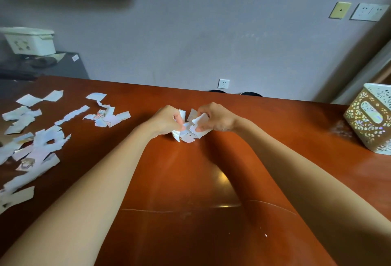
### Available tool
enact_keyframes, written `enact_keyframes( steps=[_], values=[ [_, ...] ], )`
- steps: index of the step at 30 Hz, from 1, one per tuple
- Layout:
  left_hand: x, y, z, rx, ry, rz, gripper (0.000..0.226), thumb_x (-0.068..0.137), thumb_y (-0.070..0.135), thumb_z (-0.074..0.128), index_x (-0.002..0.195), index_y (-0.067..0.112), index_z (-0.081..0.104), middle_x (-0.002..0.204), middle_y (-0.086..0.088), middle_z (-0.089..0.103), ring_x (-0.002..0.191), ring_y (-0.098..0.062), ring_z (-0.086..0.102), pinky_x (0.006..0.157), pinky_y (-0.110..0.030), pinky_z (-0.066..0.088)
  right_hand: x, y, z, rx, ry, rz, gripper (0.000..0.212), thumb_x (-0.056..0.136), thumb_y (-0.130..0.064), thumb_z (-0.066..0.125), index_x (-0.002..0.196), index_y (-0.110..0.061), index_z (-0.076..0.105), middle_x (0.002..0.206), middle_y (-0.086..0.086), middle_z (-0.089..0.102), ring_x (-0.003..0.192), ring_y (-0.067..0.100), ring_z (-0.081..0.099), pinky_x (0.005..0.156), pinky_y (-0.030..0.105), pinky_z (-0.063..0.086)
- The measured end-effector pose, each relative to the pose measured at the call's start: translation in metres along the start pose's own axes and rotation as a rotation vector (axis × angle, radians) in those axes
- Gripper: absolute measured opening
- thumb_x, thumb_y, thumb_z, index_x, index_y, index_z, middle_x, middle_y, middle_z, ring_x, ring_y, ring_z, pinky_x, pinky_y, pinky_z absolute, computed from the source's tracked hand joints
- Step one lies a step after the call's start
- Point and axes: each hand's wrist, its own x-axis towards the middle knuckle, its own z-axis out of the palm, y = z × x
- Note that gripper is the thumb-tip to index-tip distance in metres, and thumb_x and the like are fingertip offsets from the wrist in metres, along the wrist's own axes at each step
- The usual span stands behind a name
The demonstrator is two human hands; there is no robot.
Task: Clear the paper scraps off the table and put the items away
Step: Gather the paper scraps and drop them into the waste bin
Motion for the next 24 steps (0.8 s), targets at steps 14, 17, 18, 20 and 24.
enact_keyframes(
  steps=[14,17,18,20,24],
  values=[
    [-0.086,0.042,0.003,-0.236,0.192,0.004,0.004,0.085,0.006,0.063,0.087,0.007,0.059,0.129,-0.009,0.056,0.125,-0.022,0.048,0.083,-0.027,0.037,-0.109,-0.007,-0.001,0.38,0.27,0.1,0.016,0.083,-0.009,0.066,0.075,-0.005,0.053,0.074,0.006,0.06,0.059,0.016,0.063,0.047,0.019,0.05],
    [-0.109,0.064,0.017,-0.287,0.174,0.037,0.006,0.085,0.006,0.063,0.087,0.008,0.058,0.133,-0.008,0.053,0.128,-0.022,0.045,0.083,-0.027,0.036,-0.148,-0.005,-0.005,0.503,0.338,0.126,0.013,0.086,0.005,0.053,0.078,-0.005,0.048,0.072,0.007,0.062,0.053,0.019,0.066,0.047,0.025,0.052],
    [-0.117,0.071,0.023,-0.305,0.164,0.046,0.006,0.085,0.006,0.063,0.087,0.008,0.057,0.134,-0.008,0.052,0.128,-0.022,0.044,0.082,-0.027,0.037,-0.162,-0.003,-0.006,0.51,0.379,0.148,0.018,0.085,0.007,0.05,0.075,-0.006,0.046,0.071,0.006,0.059,0.054,0.021,0.065,0.046,0.025,0.052],
    [-0.132,0.086,0.039,-0.346,0.133,0.062,0.007,0.085,0.005,0.063,0.084,0.008,0.057,0.133,-0.009,0.052,0.125,-0.022,0.046,0.08,-0.027,0.038,-0.189,0.006,-0.007,0.493,0.468,0.196,0.022,0.084,0.007,0.05,0.069,-0.007,0.044,0.07,0.004,0.054,0.057,0.021,0.063,0.044,0.023,0.051],
    [-0.159,0.119,0.083,-0.379,0.056,0.116,0.005,0.086,0.007,0.062,0.087,0.008,0.057,0.119,-0.003,0.055,0.114,-0.014,0.047,0.08,-0.025,0.037,-0.246,0.035,-0.003,0.411,0.637,0.268,0.016,0.084,0.001,0.052,0.07,-0.003,0.046,0.067,0.003,0.049,0.068,0.02,0.057,0.055,0.031,0.052]
  ],
)
